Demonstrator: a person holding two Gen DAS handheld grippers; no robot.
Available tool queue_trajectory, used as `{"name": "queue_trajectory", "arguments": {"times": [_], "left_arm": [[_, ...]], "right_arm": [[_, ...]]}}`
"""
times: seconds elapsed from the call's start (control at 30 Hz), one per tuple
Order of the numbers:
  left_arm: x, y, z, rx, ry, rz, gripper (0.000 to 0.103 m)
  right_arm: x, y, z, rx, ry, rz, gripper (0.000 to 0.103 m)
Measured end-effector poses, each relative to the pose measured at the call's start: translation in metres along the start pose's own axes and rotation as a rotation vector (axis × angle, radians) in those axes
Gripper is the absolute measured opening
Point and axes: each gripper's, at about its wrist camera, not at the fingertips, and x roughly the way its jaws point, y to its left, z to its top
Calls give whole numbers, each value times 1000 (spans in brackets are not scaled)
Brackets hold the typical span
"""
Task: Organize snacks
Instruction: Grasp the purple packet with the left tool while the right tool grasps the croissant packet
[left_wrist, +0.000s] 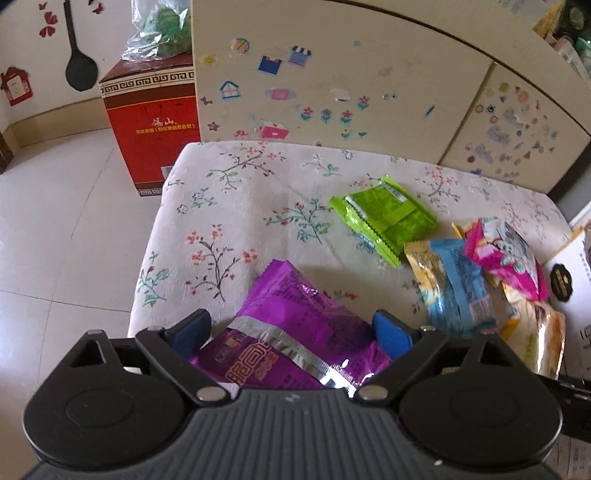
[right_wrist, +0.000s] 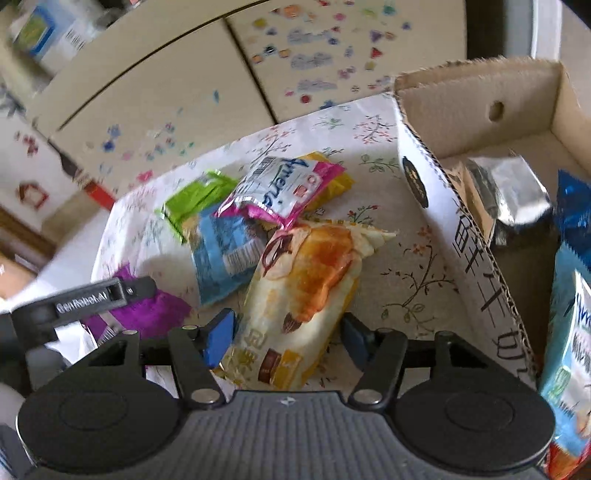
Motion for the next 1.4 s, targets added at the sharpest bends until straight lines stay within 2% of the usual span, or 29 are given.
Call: {"name": "queue_trajectory", "arguments": {"times": [0.17, 0.3, 0.47, 0.53, 0.77, 0.83, 0.93, 1.03, 1.17, 1.3, 1.4], "left_arm": [[-3, 0, -2, -12, 28, -1, 95], [-9, 9, -3, -118, 81, -6, 95], [-18, 28, -1, -255, 96, -53, 95], [-20, 31, 0, -281, 100, -69, 95], [-16, 13, -6, -179, 125, -62, 97], [-15, 6, -9, -129, 119, -54, 98], [-13, -8, -18, -14, 90, -28, 99], [-14, -13, -23, 38, 63, -44, 93], [-17, -16, -28, 84, 33, -45, 85], [-24, -13, -26, 78, 2, -82, 66], [-29, -15, -25, 79, -12, -97, 58]], "right_arm": [[6, -5, 2, 72, 9, 19, 77], [8, -1, 2, 66, 7, 10, 77], [8, 2, 1, 52, 5, 11, 81], [8, 2, 1, 46, 5, 9, 81], [8, 3, -1, 16, 1, 8, 82], [8, 3, -1, 17, -1, 8, 81], [7, 3, -1, 10, -8, -5, 75], [6, 2, -1, -2, -16, -15, 66], [5, -2, -2, 7, -22, -8, 61], [3, -2, -3, 10, -23, 0, 58], [2, -3, -4, 18, -25, 5, 55]]}}
